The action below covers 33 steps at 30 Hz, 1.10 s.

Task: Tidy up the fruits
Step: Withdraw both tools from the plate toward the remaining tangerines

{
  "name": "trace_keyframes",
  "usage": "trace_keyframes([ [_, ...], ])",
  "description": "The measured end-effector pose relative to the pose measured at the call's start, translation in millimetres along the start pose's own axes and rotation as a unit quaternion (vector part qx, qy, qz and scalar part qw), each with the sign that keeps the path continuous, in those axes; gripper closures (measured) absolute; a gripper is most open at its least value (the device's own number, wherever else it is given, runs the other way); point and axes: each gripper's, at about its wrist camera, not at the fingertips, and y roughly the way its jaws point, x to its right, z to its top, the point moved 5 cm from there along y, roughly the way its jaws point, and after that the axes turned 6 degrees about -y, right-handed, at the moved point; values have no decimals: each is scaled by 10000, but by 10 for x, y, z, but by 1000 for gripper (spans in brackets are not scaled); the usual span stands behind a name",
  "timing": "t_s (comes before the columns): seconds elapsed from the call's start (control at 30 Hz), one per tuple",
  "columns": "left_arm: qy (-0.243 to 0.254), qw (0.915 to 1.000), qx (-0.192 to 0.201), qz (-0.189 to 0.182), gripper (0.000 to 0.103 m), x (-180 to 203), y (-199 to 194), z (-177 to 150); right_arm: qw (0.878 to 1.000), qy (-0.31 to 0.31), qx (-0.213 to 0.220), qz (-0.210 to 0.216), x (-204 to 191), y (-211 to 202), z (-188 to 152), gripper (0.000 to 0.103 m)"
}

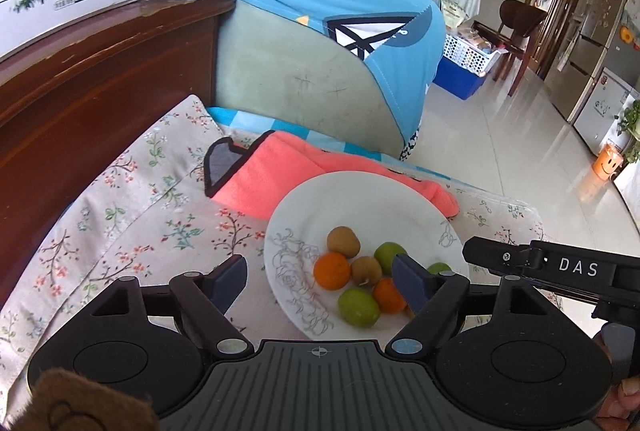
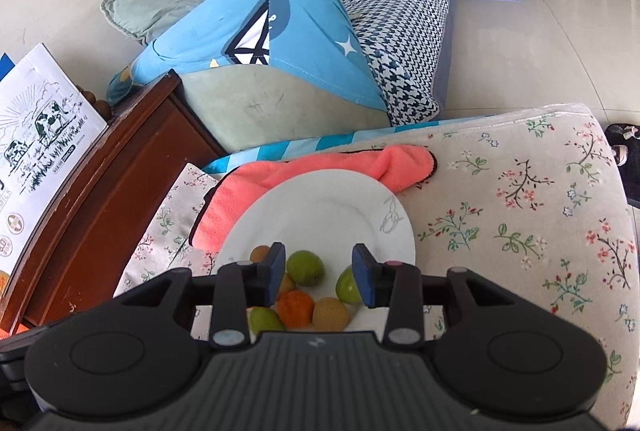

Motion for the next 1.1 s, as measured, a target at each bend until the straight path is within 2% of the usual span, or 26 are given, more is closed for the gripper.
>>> trace_keyframes([
  [0.2,30,10000,-52,-3,22,-79,-154,-136,9998,-165,-88,25,-78,-159,-175,64],
  [0.37,167,9998,-134,15,22,-119,-235,-284,9992,-360,-173,64,-149,-269,-327,60],
  [0.67,492,9975,-487,109,21,-184,-263,-617,9974,-584,-405,130,-236,-357,-568,58],
  [0.77,619,9962,-600,141,19,-193,-261,-727,9961,-707,-513,134,-254,-346,-653,54],
  [1.1,1146,9876,-1056,211,18,-192,-183,-1065,9915,-871,-935,246,-301,-170,-837,52],
])
